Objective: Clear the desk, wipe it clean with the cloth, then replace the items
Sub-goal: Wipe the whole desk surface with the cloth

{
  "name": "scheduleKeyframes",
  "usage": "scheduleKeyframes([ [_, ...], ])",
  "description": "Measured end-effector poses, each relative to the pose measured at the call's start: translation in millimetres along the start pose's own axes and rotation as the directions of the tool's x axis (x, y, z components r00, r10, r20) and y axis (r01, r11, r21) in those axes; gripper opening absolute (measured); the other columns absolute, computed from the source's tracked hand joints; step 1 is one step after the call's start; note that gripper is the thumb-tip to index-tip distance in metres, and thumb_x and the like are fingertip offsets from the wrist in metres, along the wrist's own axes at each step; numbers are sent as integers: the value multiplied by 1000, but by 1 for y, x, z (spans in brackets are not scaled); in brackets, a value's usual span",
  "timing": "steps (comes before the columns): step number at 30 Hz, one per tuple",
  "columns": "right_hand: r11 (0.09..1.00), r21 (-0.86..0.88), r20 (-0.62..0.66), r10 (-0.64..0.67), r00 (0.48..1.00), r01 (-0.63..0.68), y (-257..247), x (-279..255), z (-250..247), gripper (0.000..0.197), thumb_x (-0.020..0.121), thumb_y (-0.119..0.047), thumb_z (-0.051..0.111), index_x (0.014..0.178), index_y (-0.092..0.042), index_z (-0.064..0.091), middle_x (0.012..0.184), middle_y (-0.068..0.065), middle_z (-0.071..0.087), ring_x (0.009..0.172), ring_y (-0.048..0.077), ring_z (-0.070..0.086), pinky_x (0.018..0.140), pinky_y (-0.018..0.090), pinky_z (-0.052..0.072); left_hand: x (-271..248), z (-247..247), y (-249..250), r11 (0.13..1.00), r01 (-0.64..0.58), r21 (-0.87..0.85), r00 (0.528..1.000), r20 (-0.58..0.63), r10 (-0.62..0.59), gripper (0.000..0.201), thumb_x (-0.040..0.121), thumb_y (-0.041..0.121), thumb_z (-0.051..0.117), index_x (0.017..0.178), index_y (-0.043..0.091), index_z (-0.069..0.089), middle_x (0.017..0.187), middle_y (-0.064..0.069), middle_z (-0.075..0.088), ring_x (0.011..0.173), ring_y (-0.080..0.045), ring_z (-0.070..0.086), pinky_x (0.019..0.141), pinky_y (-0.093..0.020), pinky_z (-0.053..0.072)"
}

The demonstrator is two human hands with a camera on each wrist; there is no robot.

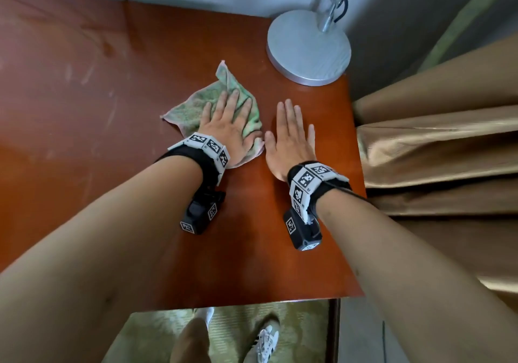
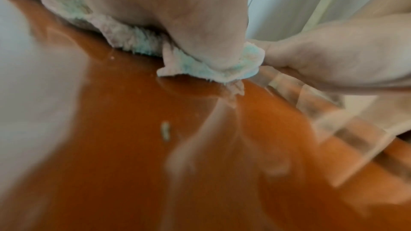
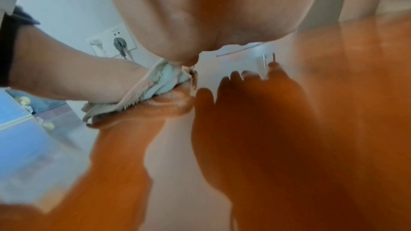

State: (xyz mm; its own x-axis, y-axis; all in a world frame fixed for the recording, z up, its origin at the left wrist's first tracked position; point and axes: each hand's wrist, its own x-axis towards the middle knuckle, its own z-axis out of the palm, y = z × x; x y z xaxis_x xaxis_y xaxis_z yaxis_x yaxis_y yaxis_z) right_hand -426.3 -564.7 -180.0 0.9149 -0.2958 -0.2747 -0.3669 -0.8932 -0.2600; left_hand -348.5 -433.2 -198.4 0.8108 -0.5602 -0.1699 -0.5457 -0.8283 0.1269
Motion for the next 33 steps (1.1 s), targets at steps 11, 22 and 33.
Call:
scheduleKeyframes([
  [11, 999, -34, 36, 25, 999, -24, -8, 72, -12, 58, 103, -31, 17, 155, -16, -6, 162, -2, -16, 148, 12, -15, 120, 37, -7, 89, -26, -20, 998, -55, -2, 993, 107, 55, 70, 94, 61, 13, 152, 27, -6, 159, 3, -17, 146, -20, -17, 117, -46, -8],
  [22, 995, -63, 87, 84, 993, -78, -9, 75, -12, 59, 103, -37, 11, 153, -18, -13, 159, -7, -25, 144, 7, -25, 119, 38, -12, 157, -36, -1, 1000, -4, 3, 997, 80, 4, 66, 99, 47, 13, 152, 13, -3, 159, -5, -13, 147, -24, -13, 118, -46, -6],
  [33, 996, -43, 74, 79, 994, -76, -8, 75, -10, 60, 102, -39, 12, 153, -22, -15, 159, -8, -25, 144, 7, -24, 119, 38, -14, 205, -43, -26, 998, -59, 29, 997, 54, 57, 59, 98, 38, 18, 153, 21, 3, 160, 4, -3, 147, -17, -5, 118, -46, 0],
])
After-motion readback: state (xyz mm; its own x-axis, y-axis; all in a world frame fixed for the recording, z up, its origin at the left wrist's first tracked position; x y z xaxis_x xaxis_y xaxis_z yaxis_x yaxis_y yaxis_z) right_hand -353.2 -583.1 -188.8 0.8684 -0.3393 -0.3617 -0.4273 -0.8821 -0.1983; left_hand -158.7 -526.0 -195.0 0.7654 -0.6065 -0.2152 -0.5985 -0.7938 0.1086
